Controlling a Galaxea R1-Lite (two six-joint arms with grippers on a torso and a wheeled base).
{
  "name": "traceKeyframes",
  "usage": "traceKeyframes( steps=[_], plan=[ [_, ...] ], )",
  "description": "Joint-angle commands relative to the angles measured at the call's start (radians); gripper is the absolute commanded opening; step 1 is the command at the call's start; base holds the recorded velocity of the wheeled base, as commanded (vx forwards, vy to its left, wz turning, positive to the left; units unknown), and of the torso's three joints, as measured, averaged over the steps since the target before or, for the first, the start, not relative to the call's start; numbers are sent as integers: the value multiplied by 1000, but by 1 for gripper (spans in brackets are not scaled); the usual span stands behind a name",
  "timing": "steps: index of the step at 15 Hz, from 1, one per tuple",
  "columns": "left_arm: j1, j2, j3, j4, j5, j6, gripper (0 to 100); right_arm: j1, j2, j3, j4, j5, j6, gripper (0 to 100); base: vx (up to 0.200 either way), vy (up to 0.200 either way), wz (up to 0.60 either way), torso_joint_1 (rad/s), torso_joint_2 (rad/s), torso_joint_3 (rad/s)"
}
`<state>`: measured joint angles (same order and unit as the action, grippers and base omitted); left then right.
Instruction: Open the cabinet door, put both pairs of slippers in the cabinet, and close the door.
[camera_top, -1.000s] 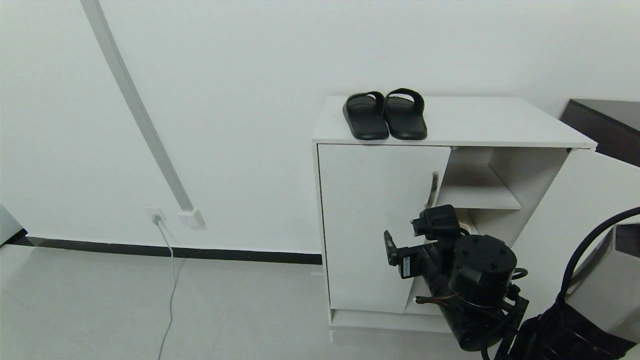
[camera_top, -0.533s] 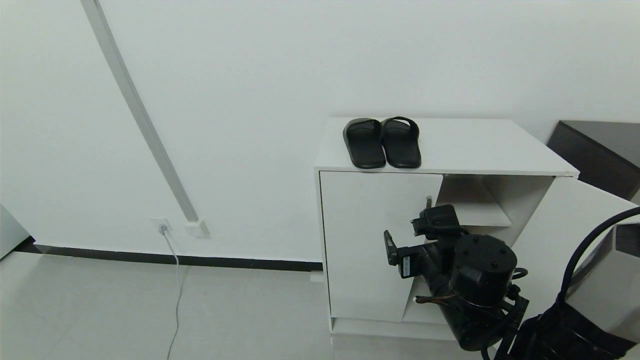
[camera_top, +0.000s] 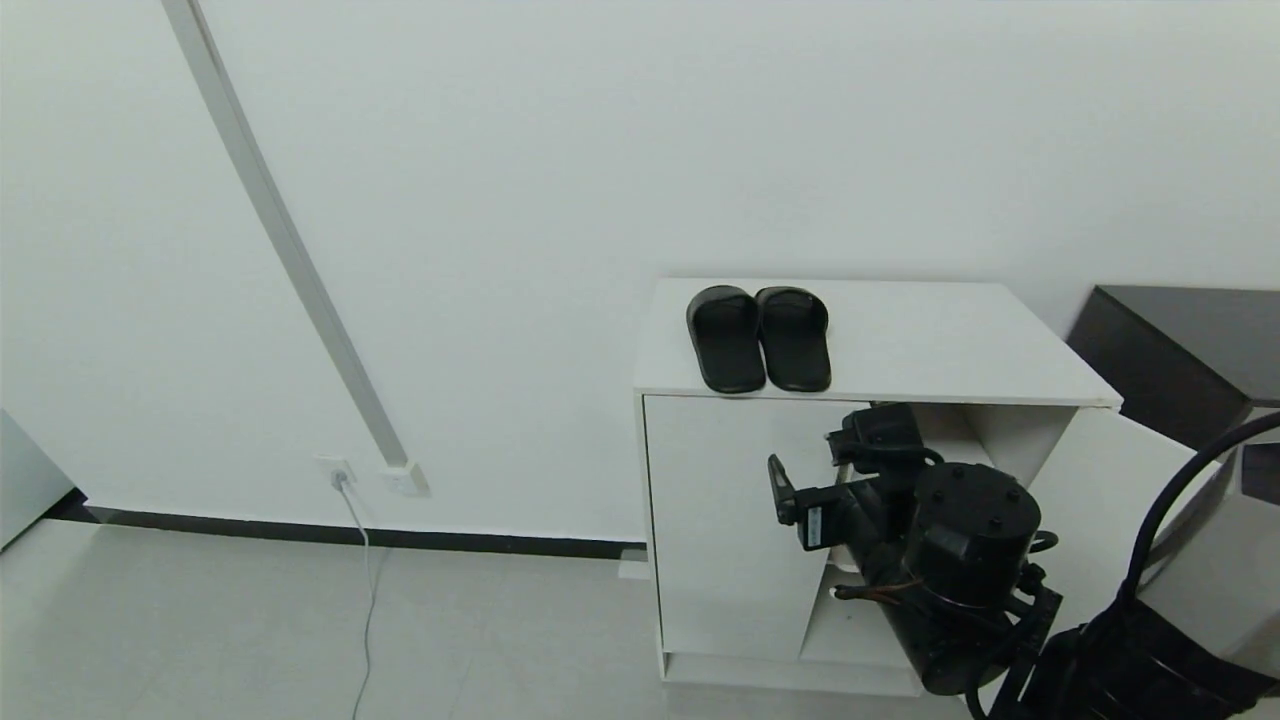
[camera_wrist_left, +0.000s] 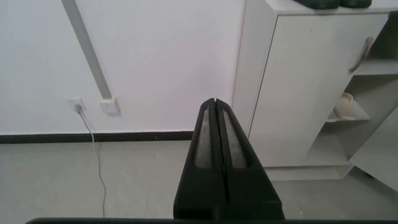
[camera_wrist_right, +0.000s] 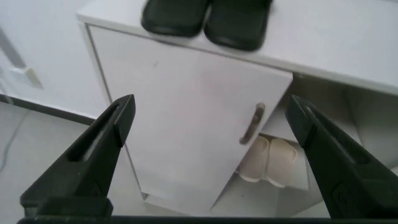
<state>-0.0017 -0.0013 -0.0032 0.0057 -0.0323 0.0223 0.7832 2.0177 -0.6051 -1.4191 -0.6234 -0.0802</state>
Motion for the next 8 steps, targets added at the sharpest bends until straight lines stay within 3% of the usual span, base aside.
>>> traceKeyframes(
  steps=[1, 3, 6, 8],
  plan=[
    [0, 1, 0, 0, 0, 1, 0, -4, -5, 11, -9, 24, 0, 100, 0, 0, 0, 222, -486, -266],
    [0, 1, 0, 0, 0, 1, 0, -4, 3, 21, -43, 27, -16, 100, 0, 0, 0, 129, -278, -158],
    [0, 1, 0, 0, 0, 2, 0, -4, 33, 18, -98, 25, -39, 100, 0, 0, 0, 14, -22, -14],
    [-1, 1, 0, 0, 0, 2, 0, -16, 32, -108, 11, 19, -53, 100, 0, 0, 0, 0, 0, 0]
  ],
)
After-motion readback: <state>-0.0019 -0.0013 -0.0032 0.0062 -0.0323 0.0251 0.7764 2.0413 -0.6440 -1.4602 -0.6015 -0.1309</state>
